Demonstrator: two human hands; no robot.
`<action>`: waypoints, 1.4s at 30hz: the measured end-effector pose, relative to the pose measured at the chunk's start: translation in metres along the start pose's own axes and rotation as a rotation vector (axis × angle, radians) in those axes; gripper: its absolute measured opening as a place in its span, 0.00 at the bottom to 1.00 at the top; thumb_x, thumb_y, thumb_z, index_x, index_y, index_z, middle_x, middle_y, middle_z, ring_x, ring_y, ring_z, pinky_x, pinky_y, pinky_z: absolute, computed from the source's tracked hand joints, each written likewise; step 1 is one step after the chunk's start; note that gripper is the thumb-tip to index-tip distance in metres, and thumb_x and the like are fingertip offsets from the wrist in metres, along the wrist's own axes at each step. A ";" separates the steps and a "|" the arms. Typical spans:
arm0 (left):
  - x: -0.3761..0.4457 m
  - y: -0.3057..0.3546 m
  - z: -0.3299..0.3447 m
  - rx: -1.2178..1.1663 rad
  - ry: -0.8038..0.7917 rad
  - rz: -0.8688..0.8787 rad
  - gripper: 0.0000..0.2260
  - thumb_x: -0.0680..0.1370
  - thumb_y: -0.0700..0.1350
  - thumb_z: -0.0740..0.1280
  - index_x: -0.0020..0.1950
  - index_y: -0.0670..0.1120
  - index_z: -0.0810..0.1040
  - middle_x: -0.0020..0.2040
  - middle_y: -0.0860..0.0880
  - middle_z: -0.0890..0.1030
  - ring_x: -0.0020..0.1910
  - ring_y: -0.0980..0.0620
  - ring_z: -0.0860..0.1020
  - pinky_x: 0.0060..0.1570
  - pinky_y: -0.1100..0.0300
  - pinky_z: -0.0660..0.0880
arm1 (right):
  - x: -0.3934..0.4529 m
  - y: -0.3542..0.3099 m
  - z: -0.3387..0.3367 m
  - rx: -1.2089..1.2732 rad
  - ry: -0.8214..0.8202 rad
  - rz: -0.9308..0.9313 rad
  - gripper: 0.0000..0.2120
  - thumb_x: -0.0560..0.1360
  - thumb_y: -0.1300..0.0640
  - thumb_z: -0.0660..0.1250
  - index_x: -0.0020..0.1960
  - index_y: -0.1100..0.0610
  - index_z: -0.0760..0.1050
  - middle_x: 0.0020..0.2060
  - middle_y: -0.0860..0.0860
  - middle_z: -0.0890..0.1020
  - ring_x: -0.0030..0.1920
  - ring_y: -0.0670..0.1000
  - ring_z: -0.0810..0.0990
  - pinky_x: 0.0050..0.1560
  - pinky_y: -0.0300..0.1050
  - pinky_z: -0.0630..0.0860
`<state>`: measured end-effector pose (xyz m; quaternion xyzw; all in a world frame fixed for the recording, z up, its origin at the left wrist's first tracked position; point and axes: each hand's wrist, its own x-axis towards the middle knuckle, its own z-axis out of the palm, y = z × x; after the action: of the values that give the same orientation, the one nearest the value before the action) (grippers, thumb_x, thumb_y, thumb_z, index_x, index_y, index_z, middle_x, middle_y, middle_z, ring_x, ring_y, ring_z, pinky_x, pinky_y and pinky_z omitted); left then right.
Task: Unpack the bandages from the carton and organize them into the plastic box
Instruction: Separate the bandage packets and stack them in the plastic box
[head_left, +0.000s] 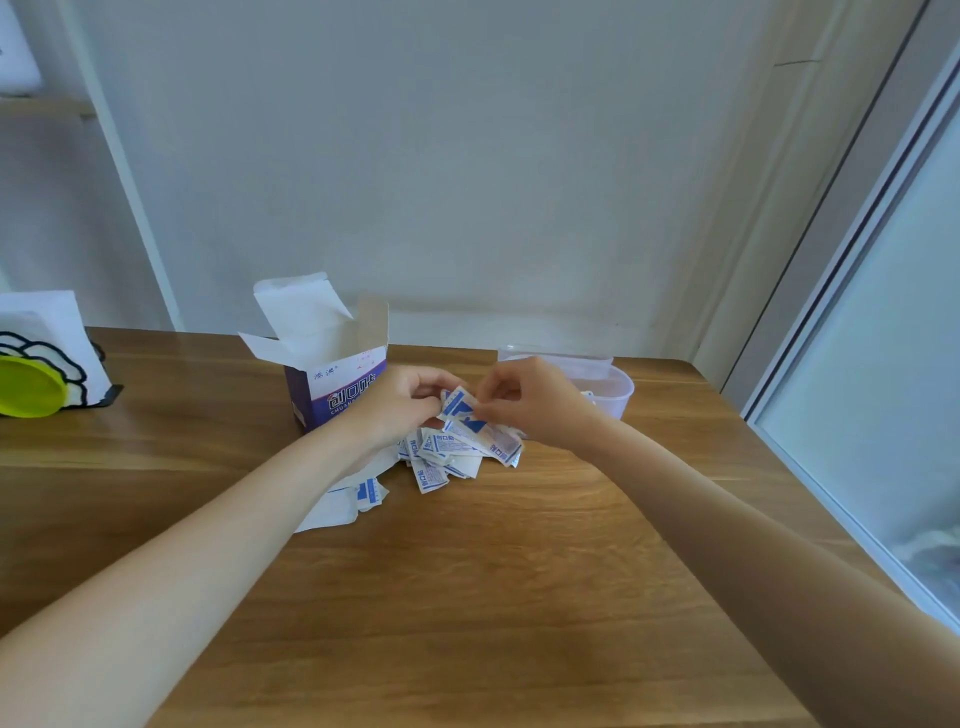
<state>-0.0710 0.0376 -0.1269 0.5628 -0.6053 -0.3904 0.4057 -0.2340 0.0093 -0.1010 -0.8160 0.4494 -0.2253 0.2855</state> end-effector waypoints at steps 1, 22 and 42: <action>0.003 0.001 0.003 0.023 0.019 0.013 0.17 0.77 0.30 0.57 0.49 0.49 0.78 0.46 0.53 0.81 0.46 0.58 0.79 0.39 0.71 0.75 | 0.001 0.001 -0.001 -0.069 0.040 -0.009 0.02 0.73 0.62 0.67 0.45 0.59 0.78 0.41 0.53 0.82 0.43 0.51 0.79 0.47 0.46 0.75; 0.025 -0.008 0.026 0.770 -0.201 -0.079 0.10 0.75 0.47 0.68 0.35 0.49 0.71 0.37 0.49 0.75 0.31 0.54 0.71 0.29 0.64 0.64 | -0.027 0.069 0.009 0.004 0.027 0.164 0.05 0.76 0.58 0.65 0.49 0.58 0.78 0.48 0.54 0.82 0.48 0.51 0.79 0.50 0.45 0.76; -0.005 -0.001 0.020 0.275 -0.130 -0.014 0.06 0.73 0.47 0.71 0.37 0.52 0.77 0.30 0.57 0.77 0.33 0.56 0.74 0.37 0.58 0.72 | -0.003 0.007 0.002 0.768 0.479 0.329 0.01 0.77 0.60 0.62 0.48 0.55 0.71 0.40 0.49 0.80 0.35 0.45 0.78 0.33 0.38 0.74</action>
<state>-0.0894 0.0425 -0.1354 0.5907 -0.6741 -0.3423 0.2820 -0.2385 0.0098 -0.1076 -0.4948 0.5101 -0.5083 0.4865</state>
